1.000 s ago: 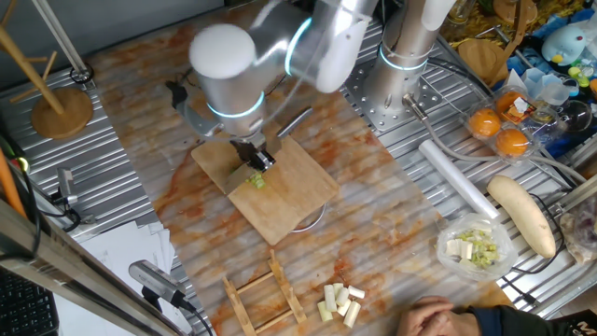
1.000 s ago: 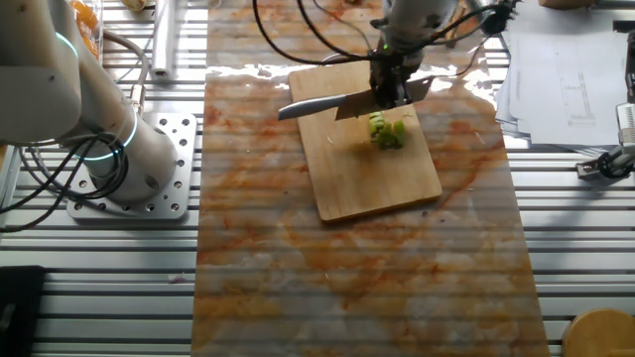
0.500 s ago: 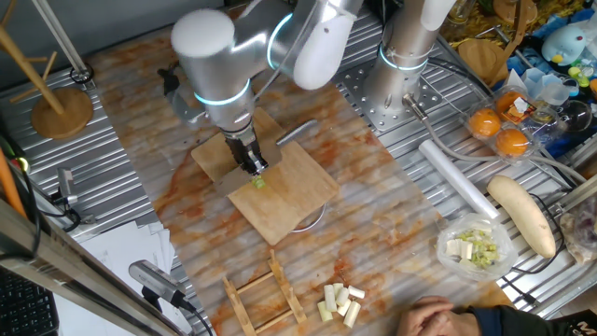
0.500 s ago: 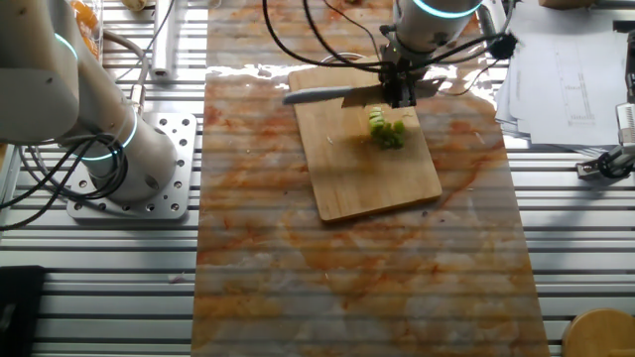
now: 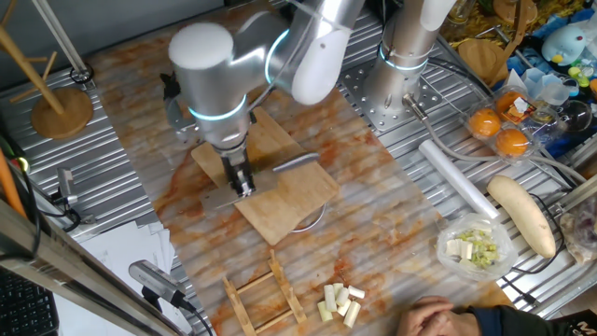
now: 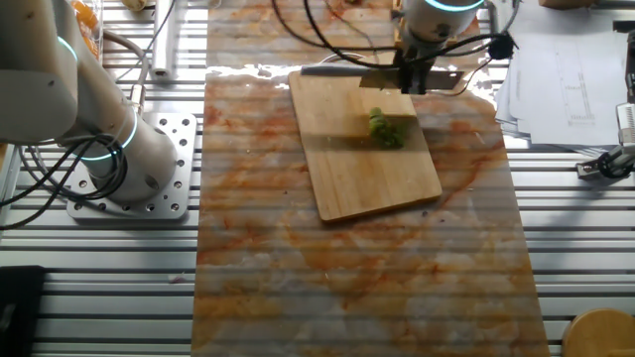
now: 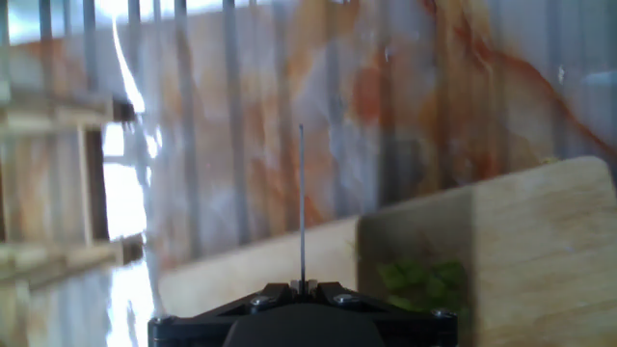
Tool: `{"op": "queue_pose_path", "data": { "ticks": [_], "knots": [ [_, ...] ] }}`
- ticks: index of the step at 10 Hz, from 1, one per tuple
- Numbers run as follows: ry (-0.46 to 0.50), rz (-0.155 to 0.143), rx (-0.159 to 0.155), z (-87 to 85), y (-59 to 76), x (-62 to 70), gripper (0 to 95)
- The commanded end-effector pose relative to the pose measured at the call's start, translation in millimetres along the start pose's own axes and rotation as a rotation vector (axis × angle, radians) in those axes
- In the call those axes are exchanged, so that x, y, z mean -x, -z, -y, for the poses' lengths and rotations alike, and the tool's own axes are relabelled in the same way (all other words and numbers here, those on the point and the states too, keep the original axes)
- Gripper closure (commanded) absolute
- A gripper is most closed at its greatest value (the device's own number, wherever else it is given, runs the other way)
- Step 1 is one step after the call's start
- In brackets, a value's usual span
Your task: Chop the scallions
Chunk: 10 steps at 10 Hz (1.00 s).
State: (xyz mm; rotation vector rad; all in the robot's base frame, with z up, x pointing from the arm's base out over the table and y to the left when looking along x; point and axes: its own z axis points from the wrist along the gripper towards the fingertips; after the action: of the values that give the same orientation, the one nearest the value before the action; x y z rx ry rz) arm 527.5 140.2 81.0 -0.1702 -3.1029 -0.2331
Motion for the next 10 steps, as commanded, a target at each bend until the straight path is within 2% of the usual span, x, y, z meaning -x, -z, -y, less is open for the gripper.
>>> {"op": "queue_pose_path", "data": {
  "ticks": [1, 2, 3, 4, 5, 6, 7, 9, 10],
  "knots": [
    [0.182, -0.056, -0.082, -2.9, 2.2, 1.7, 95.0],
    [0.239, -0.074, -0.071, -2.9, 2.2, 1.7, 95.0],
    [0.253, -0.085, -0.058, -2.9, 2.2, 1.7, 95.0],
    [0.262, -0.068, -0.055, -2.9, 2.2, 1.7, 95.0],
    [0.224, -0.052, -0.056, -2.9, 2.2, 1.7, 95.0],
    [0.208, -0.017, -0.046, -2.9, 2.2, 1.7, 95.0],
    [0.216, -0.01, -0.035, -2.9, 2.2, 1.7, 95.0],
    [0.254, -0.012, -0.016, -2.9, 2.2, 1.7, 95.0],
    [0.248, -0.036, -0.016, -11.7, 5.7, 4.1, 95.0]
  ]
}}
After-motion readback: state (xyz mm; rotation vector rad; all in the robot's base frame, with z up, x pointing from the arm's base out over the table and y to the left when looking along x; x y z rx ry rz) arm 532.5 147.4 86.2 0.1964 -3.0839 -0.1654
